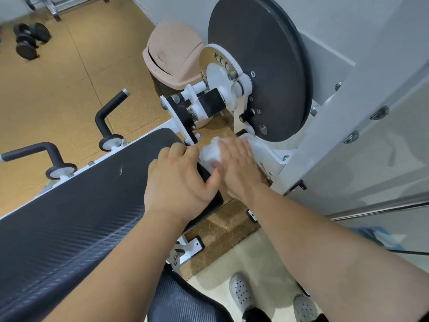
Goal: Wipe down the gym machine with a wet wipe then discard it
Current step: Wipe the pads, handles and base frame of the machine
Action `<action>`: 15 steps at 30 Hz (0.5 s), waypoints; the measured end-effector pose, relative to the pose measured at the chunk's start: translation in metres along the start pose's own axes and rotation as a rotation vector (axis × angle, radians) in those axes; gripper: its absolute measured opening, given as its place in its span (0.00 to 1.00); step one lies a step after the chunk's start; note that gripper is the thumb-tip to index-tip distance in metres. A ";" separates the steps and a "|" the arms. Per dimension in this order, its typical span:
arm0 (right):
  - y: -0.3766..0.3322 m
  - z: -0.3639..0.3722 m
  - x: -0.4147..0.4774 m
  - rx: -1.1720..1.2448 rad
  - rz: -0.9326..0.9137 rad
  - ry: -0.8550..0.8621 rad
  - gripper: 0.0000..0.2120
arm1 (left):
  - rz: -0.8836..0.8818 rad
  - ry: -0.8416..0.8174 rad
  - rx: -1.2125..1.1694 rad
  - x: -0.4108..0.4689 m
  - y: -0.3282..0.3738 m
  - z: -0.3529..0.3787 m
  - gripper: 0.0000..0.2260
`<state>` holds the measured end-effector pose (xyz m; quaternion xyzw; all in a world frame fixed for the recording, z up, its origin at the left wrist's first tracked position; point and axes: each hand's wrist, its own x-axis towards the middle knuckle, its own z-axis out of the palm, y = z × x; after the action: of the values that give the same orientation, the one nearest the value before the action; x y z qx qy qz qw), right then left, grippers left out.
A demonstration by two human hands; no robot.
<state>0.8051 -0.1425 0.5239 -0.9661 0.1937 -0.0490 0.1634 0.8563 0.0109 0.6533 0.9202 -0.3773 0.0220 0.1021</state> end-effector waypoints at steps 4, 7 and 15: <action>-0.010 0.014 0.003 -0.071 -0.173 0.057 0.29 | 0.002 0.004 -0.014 -0.001 0.001 -0.001 0.19; 0.013 0.023 -0.001 -0.022 -0.136 0.110 0.26 | -0.002 0.004 -0.004 -0.001 0.001 0.000 0.19; -0.005 0.030 0.000 0.068 -0.040 0.201 0.26 | 0.000 -0.009 0.024 0.000 0.000 0.001 0.18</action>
<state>0.8111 -0.1295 0.4976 -0.9539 0.1882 -0.1553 0.1748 0.8561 0.0111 0.6524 0.9214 -0.3775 0.0226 0.0892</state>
